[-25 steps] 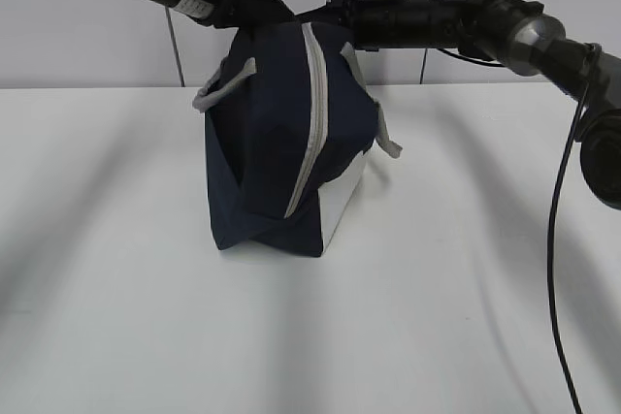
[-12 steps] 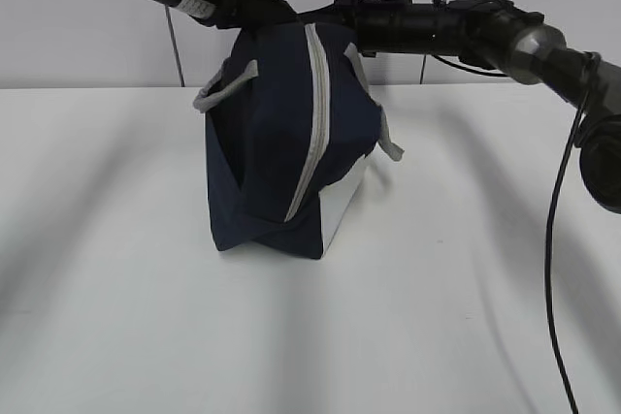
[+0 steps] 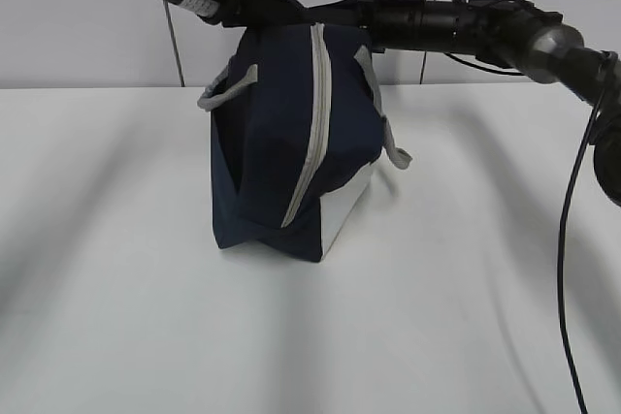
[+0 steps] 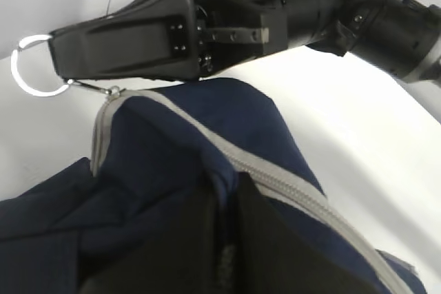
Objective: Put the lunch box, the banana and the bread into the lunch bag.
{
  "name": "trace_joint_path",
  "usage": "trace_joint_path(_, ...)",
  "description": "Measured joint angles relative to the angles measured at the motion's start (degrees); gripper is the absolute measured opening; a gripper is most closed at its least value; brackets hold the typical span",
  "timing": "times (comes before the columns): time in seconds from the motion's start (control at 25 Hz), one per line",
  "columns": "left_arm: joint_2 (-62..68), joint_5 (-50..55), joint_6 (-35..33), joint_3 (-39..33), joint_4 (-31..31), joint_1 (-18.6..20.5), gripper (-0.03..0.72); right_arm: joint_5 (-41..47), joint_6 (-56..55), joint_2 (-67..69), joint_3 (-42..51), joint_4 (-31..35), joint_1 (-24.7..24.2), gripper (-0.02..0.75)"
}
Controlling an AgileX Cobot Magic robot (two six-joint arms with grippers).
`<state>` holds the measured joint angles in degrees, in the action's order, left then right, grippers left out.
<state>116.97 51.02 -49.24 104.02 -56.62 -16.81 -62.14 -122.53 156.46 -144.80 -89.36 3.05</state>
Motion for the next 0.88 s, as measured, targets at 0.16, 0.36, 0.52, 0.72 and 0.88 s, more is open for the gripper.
trace_joint_path(0.16,-0.21,0.67,-0.39,0.00,-0.02,-0.03,0.020,-3.25,1.80,0.09,0.00,1.07,-0.13,-0.016)
trace_joint_path(0.36,-0.30,1.08,-1.41,0.00,-0.08,-0.10,0.020,-1.72,2.47,0.09,0.00,1.24,-0.17,-0.016)
trace_joint_path(0.52,-0.30,0.43,-1.54,0.00,-0.03,-0.04,0.020,-0.30,2.47,0.09,0.00,-1.84,-0.26,-0.016)
trace_joint_path(0.72,-0.12,-0.53,-1.54,0.00,-0.03,0.02,0.020,0.43,1.81,-0.02,0.00,-6.08,-0.26,-0.016)
trace_joint_path(0.88,-0.08,-0.94,-1.54,0.00,-0.03,0.02,0.020,0.56,1.70,-0.02,-0.11,-8.24,-0.26,-0.016)
